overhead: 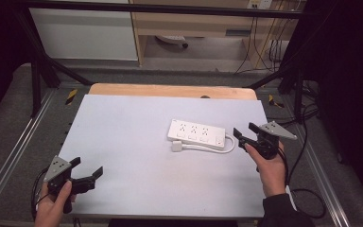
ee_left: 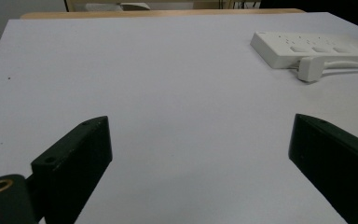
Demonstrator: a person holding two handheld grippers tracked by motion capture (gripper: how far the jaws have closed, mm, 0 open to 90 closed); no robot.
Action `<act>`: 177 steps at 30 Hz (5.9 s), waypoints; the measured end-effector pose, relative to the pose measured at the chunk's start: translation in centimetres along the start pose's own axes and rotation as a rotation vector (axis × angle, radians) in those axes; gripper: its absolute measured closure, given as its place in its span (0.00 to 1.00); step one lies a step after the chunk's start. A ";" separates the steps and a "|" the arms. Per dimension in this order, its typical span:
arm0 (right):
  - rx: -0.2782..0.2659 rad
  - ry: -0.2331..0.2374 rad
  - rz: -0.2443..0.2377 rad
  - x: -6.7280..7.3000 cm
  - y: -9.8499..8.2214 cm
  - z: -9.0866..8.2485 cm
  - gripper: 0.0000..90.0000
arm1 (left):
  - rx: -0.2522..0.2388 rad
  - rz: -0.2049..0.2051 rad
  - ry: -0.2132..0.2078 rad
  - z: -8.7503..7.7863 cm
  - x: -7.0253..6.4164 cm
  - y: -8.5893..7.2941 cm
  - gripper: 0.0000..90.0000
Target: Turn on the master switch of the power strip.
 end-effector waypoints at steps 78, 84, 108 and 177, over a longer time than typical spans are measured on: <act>0.101 0.075 -0.015 1.8 -1.0 5.9 1.00 | 0.007 0.006 0.001 0.0 0.1 0.0 0.07; 0.117 0.082 -0.022 2.0 -1.3 6.3 1.00 | 0.006 0.007 0.001 0.0 0.1 0.0 0.07; 0.202 0.077 -0.074 2.7 -2.7 7.6 1.00 | 0.000 0.005 -0.001 -0.1 0.1 -0.1 0.07; 0.298 0.045 -0.099 2.7 -4.7 8.6 1.00 | 0.002 0.009 -0.004 -0.1 0.0 0.0 0.07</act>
Point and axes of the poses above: each handheld gripper's, and its own axes: z roughly forward along the jaws, y roughly out of its top, x roughly to its left, the point moved 1 cm from there along z, roughly forward along the jaws, and after that the axes turned 4 degrees about -y, right-handed, at the moved point
